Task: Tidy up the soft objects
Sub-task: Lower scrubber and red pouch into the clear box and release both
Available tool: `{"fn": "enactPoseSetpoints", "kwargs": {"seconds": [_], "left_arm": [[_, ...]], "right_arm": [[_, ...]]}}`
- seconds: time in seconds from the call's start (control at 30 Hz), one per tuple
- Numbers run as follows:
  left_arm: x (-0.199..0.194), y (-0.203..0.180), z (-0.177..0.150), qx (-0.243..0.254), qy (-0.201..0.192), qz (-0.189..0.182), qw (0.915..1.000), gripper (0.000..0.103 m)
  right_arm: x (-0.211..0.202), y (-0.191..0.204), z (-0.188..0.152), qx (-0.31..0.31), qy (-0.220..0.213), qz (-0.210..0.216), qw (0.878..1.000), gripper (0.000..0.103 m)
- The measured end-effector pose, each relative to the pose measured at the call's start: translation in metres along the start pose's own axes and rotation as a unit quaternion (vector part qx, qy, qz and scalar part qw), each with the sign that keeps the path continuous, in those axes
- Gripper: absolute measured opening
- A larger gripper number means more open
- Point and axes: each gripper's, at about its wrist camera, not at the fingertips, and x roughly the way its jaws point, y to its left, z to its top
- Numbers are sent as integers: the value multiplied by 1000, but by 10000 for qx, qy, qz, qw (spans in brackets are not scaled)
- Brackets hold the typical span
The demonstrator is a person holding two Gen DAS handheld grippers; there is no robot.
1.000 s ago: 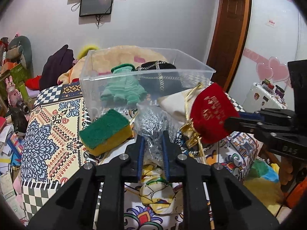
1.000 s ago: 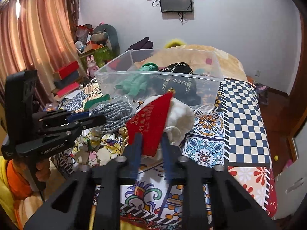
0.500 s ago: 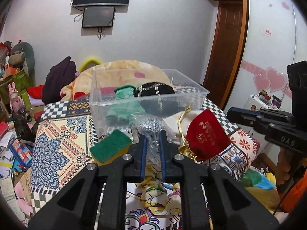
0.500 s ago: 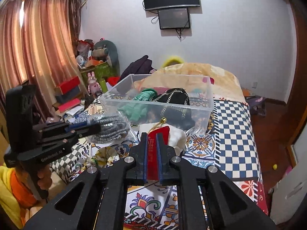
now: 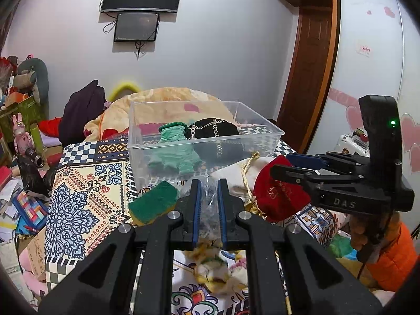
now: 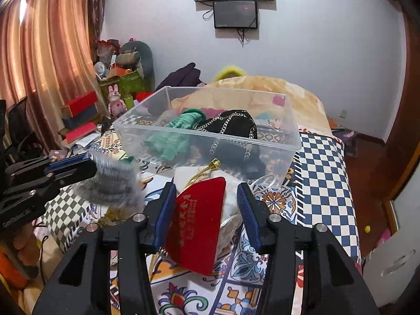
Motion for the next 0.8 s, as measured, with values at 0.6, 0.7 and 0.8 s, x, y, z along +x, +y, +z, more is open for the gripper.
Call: {"fn": "enactPoseSetpoints", "kwargs": {"seconds": [0.6,0.7,0.8], "left_arm": [[31,13,-17,-223,564,-153,9980,12],[32,13,-18,-241,550,-182,9980,11],[27,13,-15,-241,462,-188,9985,5]], "right_arm": [[-6,17,-5,-252,-6,435,9987,7],[-11,13,-1,-79,-127,607,9980,5],[-18,11,6,4,-275,647,9975,5]]}}
